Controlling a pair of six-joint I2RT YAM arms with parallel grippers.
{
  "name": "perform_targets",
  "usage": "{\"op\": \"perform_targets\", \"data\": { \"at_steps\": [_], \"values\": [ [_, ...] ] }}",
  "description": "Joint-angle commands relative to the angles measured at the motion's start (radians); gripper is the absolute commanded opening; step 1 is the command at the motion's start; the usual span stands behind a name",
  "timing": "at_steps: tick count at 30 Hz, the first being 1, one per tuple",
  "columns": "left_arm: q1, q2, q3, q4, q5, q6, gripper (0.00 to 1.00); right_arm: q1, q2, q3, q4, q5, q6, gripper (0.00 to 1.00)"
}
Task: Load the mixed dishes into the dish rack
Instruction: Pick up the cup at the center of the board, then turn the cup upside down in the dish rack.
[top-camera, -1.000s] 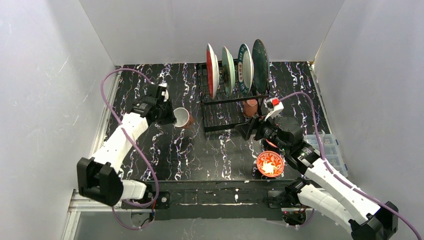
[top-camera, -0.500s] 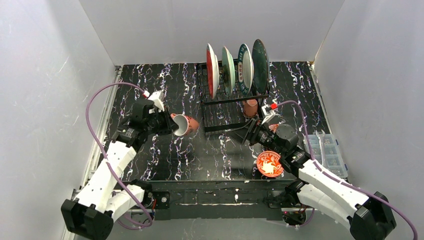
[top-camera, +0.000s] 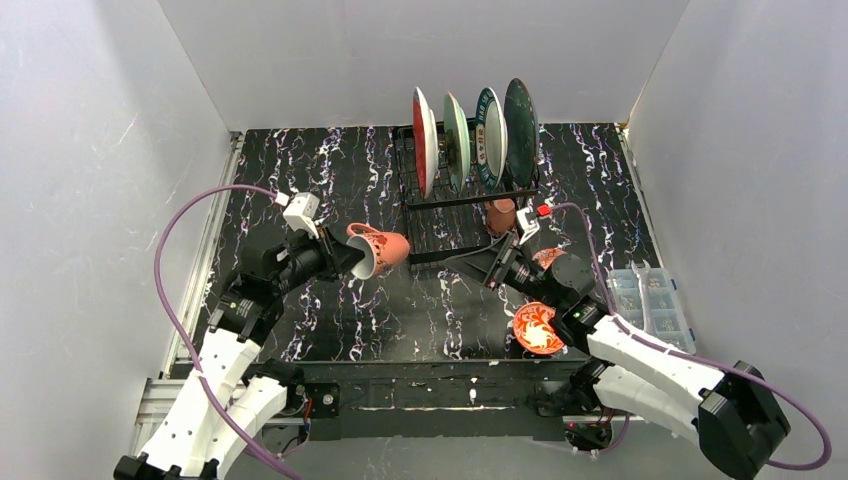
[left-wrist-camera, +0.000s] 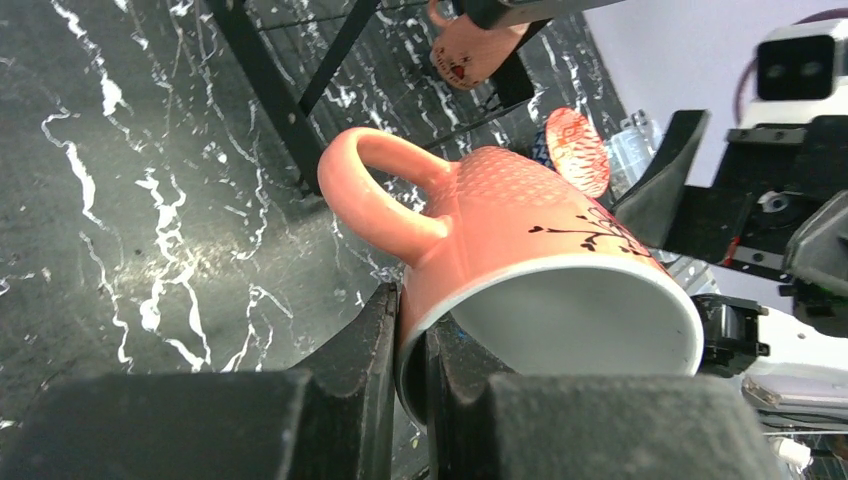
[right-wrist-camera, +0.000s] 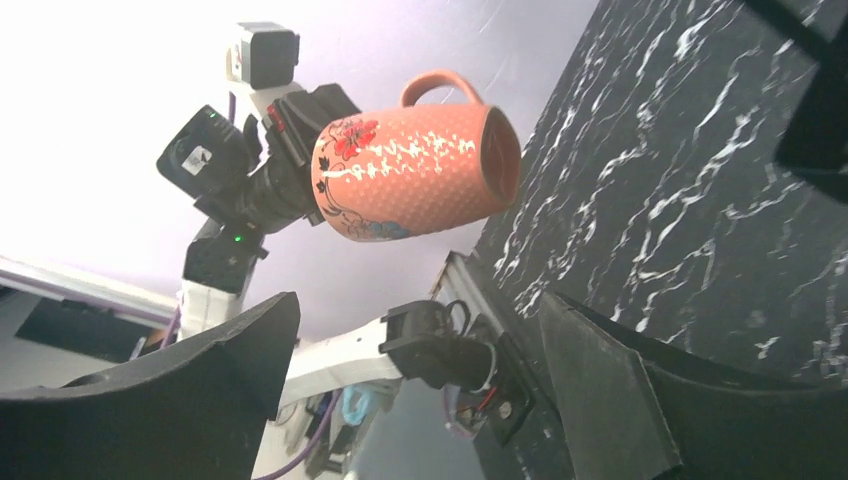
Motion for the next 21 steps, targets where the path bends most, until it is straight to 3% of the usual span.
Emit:
{"op": "perform_targets", "data": {
  "at_steps": [1,7,21],
  "values": [
    [0.000,-0.061,-0.035,0.202,0.095,-0.041,0.00,0.065,0.041,-0.014,0.169,0.028,0.078,0.98],
    [0.000,-0.172,-0.137,0.387,0.094,-0.085,0.00,0.115,0.104,0.000,0.253,0.036,0.124,0.99],
    [0.000,-0.276,-0.254,0.598,0.142,-0.090,0.00,0.200,0.211,0.064,0.403,0.091,0.174,0.98]
  ]
}}
